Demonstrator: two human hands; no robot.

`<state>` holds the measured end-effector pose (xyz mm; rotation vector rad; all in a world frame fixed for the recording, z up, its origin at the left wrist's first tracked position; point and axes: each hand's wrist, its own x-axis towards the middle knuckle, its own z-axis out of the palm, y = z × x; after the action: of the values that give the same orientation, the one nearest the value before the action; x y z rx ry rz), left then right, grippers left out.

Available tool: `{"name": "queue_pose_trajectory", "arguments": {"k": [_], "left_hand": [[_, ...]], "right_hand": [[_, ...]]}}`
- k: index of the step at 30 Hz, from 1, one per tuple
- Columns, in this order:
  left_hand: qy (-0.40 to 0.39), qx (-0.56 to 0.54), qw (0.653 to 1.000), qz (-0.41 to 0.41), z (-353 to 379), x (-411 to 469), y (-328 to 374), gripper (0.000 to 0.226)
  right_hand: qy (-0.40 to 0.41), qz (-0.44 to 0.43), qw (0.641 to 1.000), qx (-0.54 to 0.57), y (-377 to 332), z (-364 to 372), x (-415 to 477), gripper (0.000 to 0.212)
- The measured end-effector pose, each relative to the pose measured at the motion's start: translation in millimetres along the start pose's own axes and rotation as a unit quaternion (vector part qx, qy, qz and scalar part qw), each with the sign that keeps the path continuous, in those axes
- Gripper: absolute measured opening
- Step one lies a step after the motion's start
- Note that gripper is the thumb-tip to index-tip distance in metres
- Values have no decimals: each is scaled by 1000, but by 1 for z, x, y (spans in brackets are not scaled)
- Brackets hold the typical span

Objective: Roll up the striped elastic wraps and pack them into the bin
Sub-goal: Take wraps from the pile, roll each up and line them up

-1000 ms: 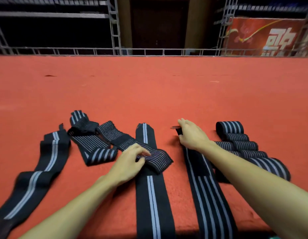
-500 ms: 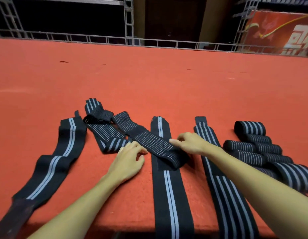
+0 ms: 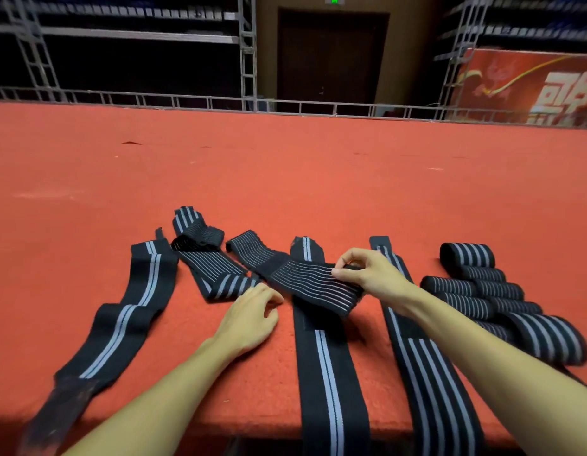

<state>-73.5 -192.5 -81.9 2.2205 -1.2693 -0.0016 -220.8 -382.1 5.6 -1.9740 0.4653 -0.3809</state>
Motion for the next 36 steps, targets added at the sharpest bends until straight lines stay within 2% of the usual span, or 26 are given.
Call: {"name": "queue_pose_trajectory", "arguments": {"k": [5, 11, 13, 15, 18, 20, 22, 24, 25, 26, 30, 34, 36], "left_hand": [[-21, -21, 999, -22, -11, -7, 8, 30], [19, 19, 1000, 4, -5, -9, 23, 41], [36, 57, 997, 28, -1, -5, 30, 46], [40, 83, 995, 40, 4, 0, 33, 50], [29, 102, 994, 40, 10, 8, 33, 50], [23, 106, 993, 36, 11, 12, 28, 47], [24, 118, 992, 44, 10, 15, 19, 42], [32, 144, 986, 74, 8, 18, 8, 37], [38, 155, 983, 91, 6, 19, 3, 35], [45, 161, 980, 103, 4, 21, -2, 34], [71, 127, 982, 124, 1, 20, -27, 29], [118, 12, 988, 101, 0, 17, -30, 26], [154, -56, 985, 61, -3, 20, -29, 26]], "right_hand": [[32, 3, 999, 11, -14, -15, -11, 26], [121, 43, 987, 94, -7, -39, -32, 21], [161, 52, 985, 36, 1, -51, -39, 22], [167, 72, 981, -72, 10, -60, -44, 26], [129, 125, 958, -225, 22, -63, -43, 31], [111, 125, 936, -310, 25, -57, -35, 30], [109, 92, 902, -407, 25, -44, -25, 21], [107, 40, 856, -504, 21, -29, -13, 23], [102, 12, 846, -523, 19, -21, -6, 26], [92, -11, 851, -518, 17, -12, 2, 28], [16, -70, 909, -410, 11, 28, 36, 28], [-69, -108, 911, -393, 7, 68, 75, 31], [-96, -107, 907, -396, 10, 84, 93, 35]]}}
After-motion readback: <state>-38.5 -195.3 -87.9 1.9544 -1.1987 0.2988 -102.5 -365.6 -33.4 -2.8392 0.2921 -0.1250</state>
